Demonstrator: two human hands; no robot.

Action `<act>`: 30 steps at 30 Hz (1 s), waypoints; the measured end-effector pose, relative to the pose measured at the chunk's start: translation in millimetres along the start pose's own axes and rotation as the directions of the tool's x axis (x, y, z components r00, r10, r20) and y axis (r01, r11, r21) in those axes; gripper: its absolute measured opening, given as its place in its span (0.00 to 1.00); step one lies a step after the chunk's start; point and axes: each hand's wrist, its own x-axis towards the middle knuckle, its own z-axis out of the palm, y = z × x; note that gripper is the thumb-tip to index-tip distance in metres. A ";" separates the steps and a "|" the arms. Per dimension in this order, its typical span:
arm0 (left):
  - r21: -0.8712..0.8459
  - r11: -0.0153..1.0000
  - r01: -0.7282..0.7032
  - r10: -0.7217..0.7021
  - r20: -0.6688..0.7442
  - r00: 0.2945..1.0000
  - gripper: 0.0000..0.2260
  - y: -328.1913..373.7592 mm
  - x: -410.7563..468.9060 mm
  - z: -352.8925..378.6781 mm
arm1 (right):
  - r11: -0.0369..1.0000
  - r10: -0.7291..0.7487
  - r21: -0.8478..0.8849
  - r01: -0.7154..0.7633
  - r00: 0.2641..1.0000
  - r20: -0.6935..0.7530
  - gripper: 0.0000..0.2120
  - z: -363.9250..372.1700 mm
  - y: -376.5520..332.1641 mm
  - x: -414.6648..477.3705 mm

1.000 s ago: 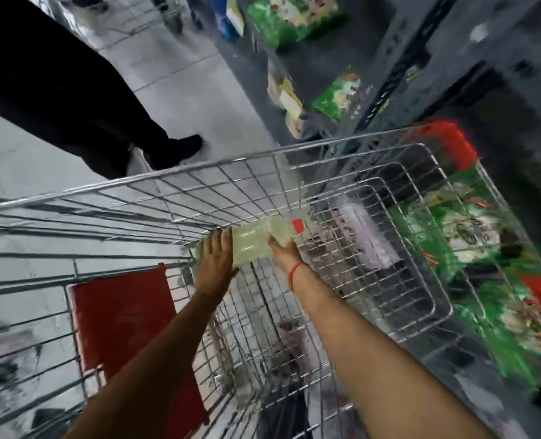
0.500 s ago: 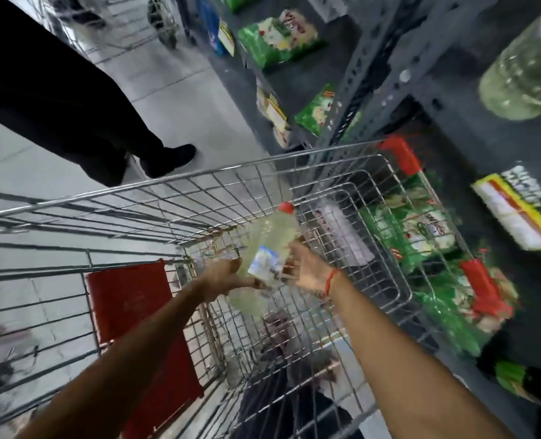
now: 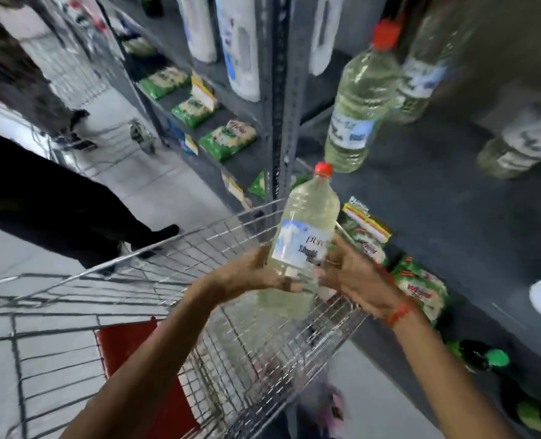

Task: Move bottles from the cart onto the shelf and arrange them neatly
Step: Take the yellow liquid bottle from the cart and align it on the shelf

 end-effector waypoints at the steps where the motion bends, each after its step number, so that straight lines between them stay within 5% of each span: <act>1: 0.075 0.996 -0.049 0.049 0.006 0.999 0.27 17.9 1.7 8.9 | 0.998 -0.053 -0.017 0.052 0.998 -0.045 0.35 -2.3 -9.3 -11.4; 4: 0.325 0.932 -0.161 0.196 -0.078 0.978 0.32 63.6 16.4 33.7 | 0.975 -0.198 -0.142 0.171 0.958 -0.207 0.34 -15.5 -37.7 -39.6; 9: 0.457 0.853 -0.252 0.307 -0.050 0.950 0.30 115.0 64.9 71.2 | 0.899 -0.385 -0.335 0.282 0.874 -0.296 0.29 -49.7 -88.4 -82.1; 19: 0.472 0.836 -0.279 0.328 -0.023 0.944 0.44 148.7 177.7 110.7 | 0.765 -0.599 -0.573 0.293 0.652 -0.465 0.38 -118.1 -113.5 -85.7; 30: 0.496 0.826 -0.267 0.275 0.059 0.960 0.48 130.8 205.9 111.1 | 0.787 -0.602 -0.537 0.304 0.571 -0.558 0.38 -126.4 -84.9 -80.1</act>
